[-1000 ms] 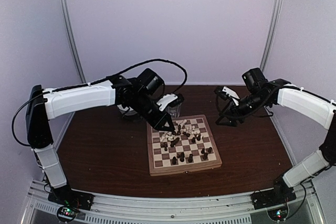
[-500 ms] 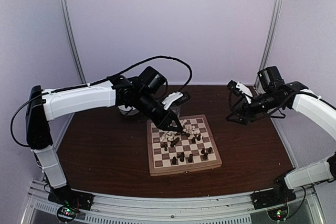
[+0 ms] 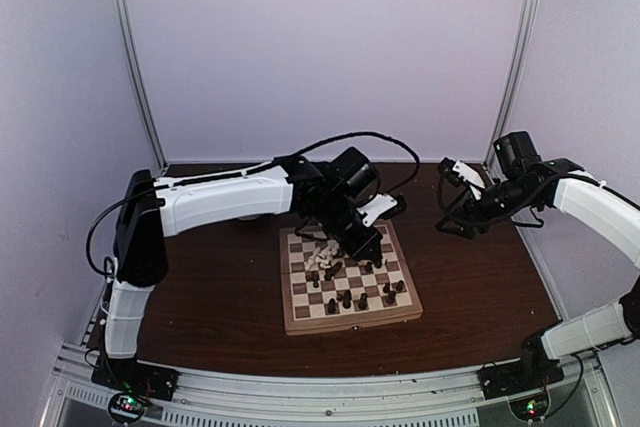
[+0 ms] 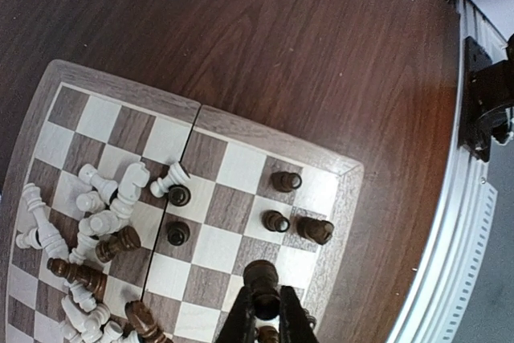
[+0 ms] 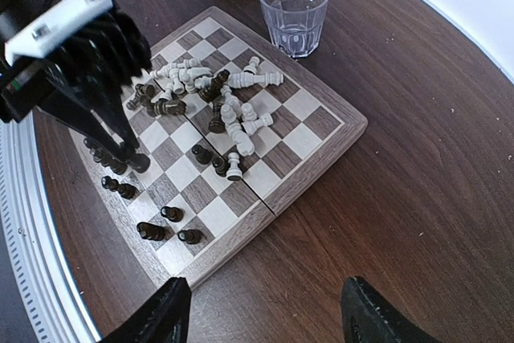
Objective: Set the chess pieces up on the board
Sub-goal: Place the pawn on c7.
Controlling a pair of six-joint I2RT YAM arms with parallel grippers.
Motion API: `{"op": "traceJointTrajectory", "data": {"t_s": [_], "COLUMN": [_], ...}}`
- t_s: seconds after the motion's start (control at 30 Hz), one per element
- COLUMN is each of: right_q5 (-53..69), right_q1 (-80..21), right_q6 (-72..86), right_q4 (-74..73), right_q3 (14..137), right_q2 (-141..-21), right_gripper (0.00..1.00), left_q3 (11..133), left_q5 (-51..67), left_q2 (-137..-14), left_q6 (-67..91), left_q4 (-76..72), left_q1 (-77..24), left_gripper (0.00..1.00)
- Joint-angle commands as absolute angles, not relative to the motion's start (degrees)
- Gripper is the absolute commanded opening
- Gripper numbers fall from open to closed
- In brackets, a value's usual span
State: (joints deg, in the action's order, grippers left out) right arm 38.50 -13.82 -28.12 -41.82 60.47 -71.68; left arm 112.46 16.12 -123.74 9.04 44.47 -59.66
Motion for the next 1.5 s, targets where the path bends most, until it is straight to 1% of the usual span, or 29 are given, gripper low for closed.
{"op": "traceJointTrajectory", "data": {"t_s": [0.0,0.63,1.27,1.47], "right_q5": [37.79,37.27,37.09,37.09], "right_q1": [-13.56,-13.45,-13.37,-13.36], "right_q6": [-29.0,-29.4,-29.62,-29.62], "right_q4": [-41.78,-42.03,-42.16,-42.15], "right_q3": [60.02,60.21,60.21,60.2], "right_q2": [-72.13,-73.08,-73.57,-73.74], "right_gripper": [0.67,0.67,0.67,0.67], "left_q3": [118.15,120.29,120.35,120.28], "left_q5": [10.86,9.79,11.76,11.96], "left_q2": [-127.8,-133.37,-135.71,-136.08], "left_q6": [6.93,8.26,8.76,8.72], "left_q4": [49.37,50.81,51.54,51.57], "left_q1": [-61.18,-62.58,-62.67,-62.67], "left_gripper": [0.06,0.07,0.07,0.09]}}
